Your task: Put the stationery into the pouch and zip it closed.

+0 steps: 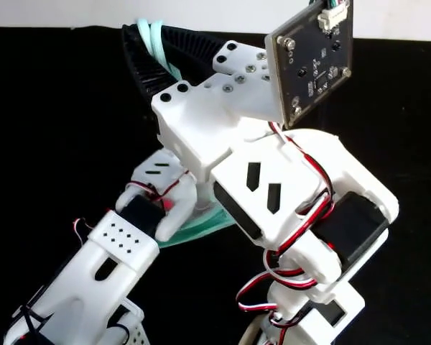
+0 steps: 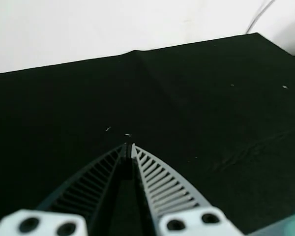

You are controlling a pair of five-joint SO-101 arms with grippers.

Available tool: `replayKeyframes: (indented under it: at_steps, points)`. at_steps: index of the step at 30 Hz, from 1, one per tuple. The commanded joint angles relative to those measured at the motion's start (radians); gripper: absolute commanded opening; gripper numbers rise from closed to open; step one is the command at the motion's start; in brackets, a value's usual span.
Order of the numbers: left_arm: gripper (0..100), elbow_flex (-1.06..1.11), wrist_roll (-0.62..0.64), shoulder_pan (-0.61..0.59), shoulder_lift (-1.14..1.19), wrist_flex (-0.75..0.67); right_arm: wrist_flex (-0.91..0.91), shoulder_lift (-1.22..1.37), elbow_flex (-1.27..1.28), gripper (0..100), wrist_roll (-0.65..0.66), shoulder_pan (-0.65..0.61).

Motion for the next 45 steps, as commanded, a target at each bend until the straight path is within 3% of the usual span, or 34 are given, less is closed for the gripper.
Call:
replayKeyframes:
  at_steps: [1, 5, 8, 14, 18, 21, 26, 30, 37, 42, 45]
  points:
    - [4, -0.03, -0.005, -0.122, -0.004, -0.021, -0.027, -0.004, -0.028, 0.6, -0.009, -0.007]
    - [4, -0.031, -0.005, -0.213, -0.004, -0.021, -0.027, -0.002, -0.025, 0.6, -0.038, -0.008]
    - [4, -0.028, -0.005, -0.232, -0.004, -0.02, -0.027, -0.002, -0.022, 0.6, -0.109, -0.008]
    - [4, -0.033, -0.006, -0.251, -0.004, 0.055, -0.025, 0.035, -0.028, 0.6, -0.126, -0.012]
    - [4, -0.067, -0.006, -0.38, -0.005, 0.086, -0.025, 0.07, -0.028, 0.6, -0.127, -0.012]
    - [11, -0.137, -0.006, -0.46, -0.005, 0.23, -0.025, 0.084, -0.028, 0.6, -0.127, -0.012]
    - [19, -0.26, -0.017, -0.481, -0.005, 0.551, -0.025, 0.091, -0.028, 0.6, -0.127, -0.012]
    - [20, -0.348, -0.114, -0.483, -0.005, 0.723, -0.025, 0.093, -0.028, 0.6, -0.127, -0.012]
    - [20, -0.541, -0.127, -0.582, -0.005, 0.996, -0.025, 0.094, -0.028, 0.6, -0.127, -0.012]
    - [20, -0.671, -0.304, -0.61, -0.005, 1.264, -0.025, 0.094, -0.028, 0.6, -0.127, -0.012]
    - [20, -0.728, -0.334, -0.613, -0.007, 1.375, -0.025, 0.094, -0.028, 0.6, -0.127, -0.012]
